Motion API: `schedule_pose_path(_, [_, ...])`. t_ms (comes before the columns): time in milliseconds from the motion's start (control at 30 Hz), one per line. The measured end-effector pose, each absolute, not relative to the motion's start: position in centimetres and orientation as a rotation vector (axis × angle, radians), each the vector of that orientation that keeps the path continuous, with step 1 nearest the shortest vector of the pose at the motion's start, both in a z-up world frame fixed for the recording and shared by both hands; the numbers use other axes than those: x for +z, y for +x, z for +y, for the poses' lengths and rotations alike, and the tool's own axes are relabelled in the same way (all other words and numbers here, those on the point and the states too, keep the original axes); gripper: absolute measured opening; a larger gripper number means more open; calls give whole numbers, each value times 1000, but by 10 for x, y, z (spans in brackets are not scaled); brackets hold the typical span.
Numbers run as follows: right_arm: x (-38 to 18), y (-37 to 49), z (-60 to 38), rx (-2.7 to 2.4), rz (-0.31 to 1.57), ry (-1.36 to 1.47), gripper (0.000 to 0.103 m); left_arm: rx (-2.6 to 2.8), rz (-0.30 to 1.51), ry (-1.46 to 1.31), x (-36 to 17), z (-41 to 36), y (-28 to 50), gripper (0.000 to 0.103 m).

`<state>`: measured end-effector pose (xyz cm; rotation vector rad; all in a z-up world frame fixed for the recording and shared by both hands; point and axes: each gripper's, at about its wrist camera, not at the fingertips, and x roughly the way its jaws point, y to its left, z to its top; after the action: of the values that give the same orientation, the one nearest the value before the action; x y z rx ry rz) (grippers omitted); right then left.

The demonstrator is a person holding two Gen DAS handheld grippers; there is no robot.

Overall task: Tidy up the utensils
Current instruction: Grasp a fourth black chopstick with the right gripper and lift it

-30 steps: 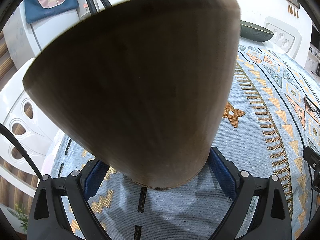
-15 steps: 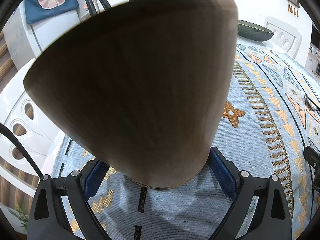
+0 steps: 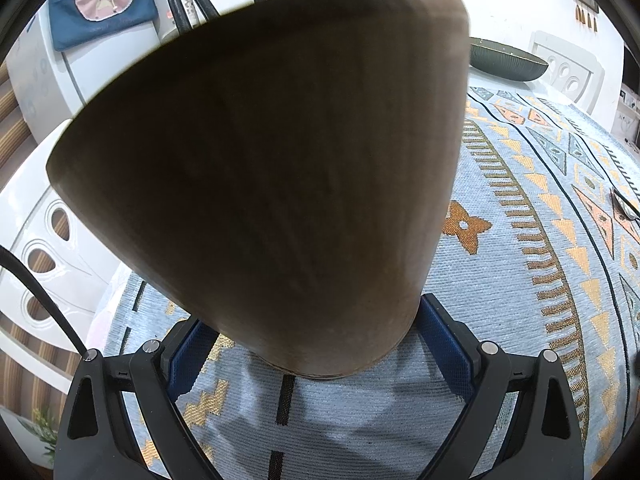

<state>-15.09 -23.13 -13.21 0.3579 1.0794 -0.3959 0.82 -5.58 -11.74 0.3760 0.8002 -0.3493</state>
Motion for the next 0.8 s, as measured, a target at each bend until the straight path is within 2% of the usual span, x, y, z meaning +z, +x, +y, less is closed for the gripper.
schedule_pose_path(267, [-61,-172,-309,-483,954,233,103,-349,801,379,-119,-56,8,96])
schedule_pose_path(300, [-56,-175,-326,-481,954,225,100,-348,800,380,-119,-56,9,96])
schedule_pose_path(333, [-55,-177,-337,-476,965,224,96,-348,800,382,-119,-56,9,96])
schedule_pose_path(400, [-56,-176,-362,-462,1005,242,79,-346,800,384,-120,-56,9,96])
schedule_pose_path(467, [-62,-174,-377,-459,1028,254,77,-345,799,386,-120,-57,10,96])
schedule_pose_path(533, [-72,-171,-390,-437,1062,256,71,-341,797,392,-120,-58,10,97])
schedule_pose_path(600, [-88,-161,-395,-404,1124,262,46,-336,795,398,-120,-59,9,97])
schedule_pose_path(667, [-101,-155,-392,-365,1165,273,32,-331,792,404,-120,-60,9,98])
schedule_pose_path(700, [-107,-153,-390,-346,1179,276,28,-327,789,407,-120,-60,8,98])
schedule_pose_path(800, [-118,-147,-385,-280,1194,306,23,-323,784,415,-121,-61,7,98])
